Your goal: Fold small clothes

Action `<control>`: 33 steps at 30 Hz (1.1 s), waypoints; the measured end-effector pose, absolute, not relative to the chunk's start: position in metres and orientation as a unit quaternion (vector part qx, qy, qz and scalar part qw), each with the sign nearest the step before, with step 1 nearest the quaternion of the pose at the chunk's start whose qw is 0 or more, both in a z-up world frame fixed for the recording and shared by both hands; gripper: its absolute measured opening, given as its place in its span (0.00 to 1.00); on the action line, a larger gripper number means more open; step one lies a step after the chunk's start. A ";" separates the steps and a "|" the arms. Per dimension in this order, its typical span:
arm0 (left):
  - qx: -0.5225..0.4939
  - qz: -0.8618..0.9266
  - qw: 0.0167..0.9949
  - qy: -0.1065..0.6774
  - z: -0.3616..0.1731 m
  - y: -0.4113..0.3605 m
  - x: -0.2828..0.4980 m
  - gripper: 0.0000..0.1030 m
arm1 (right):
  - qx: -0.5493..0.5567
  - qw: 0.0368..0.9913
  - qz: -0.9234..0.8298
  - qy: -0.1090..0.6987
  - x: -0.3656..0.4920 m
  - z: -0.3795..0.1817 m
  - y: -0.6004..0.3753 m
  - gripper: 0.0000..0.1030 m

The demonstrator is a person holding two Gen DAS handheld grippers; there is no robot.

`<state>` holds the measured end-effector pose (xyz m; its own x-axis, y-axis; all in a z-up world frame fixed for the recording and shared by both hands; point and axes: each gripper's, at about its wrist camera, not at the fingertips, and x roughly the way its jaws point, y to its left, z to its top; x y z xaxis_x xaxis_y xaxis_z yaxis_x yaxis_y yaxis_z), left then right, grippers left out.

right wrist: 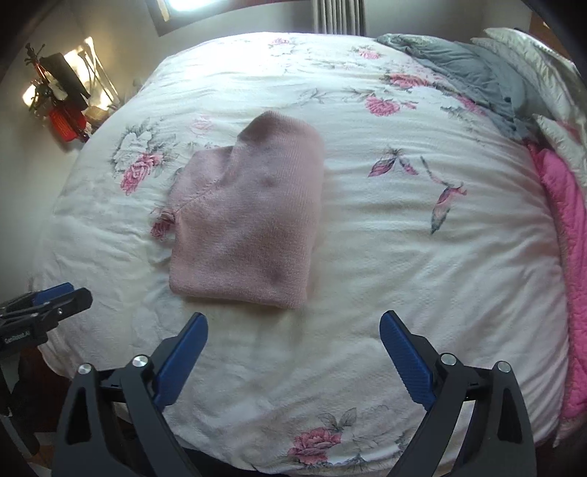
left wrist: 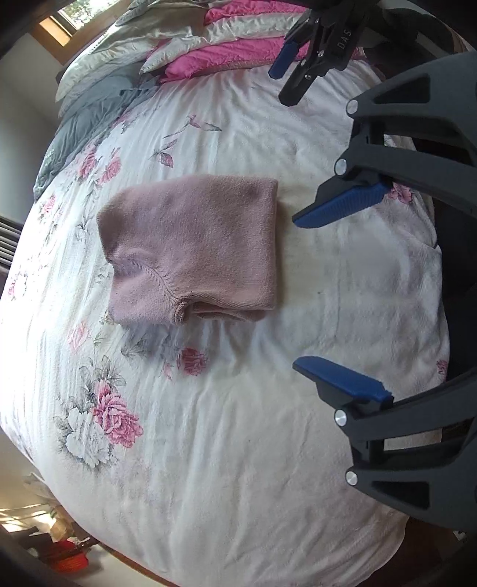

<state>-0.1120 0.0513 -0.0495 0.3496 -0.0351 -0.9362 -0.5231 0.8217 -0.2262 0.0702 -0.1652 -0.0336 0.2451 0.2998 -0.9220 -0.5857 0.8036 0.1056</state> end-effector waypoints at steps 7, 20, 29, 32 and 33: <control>-0.226 0.153 0.795 0.542 -0.023 0.035 -0.131 0.71 | -0.135 0.801 0.265 0.519 0.056 -0.001 -0.170 0.96; -0.218 0.147 0.804 0.534 -0.007 0.024 -0.131 0.72 | -0.148 0.806 0.265 0.508 0.046 0.015 -0.169 0.96; -0.216 0.137 0.803 0.539 -0.012 0.018 -0.119 0.72 | -0.150 0.804 0.252 0.517 0.053 0.015 -0.174 0.96; -0.219 0.136 0.802 0.540 -0.014 0.017 -0.116 0.72 | -0.147 0.801 0.253 0.522 0.055 0.012 -0.176 0.96; -0.219 0.136 0.801 0.540 -0.014 0.017 -0.115 0.72 | -0.145 0.800 0.253 0.524 0.056 0.011 -0.176 0.96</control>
<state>-0.1155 0.0169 -0.0139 0.3802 -0.0189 -0.9247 -0.4545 0.8669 -0.2046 0.0560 -0.1762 0.0106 0.3221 0.2536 -0.9121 -0.5572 0.8297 0.0339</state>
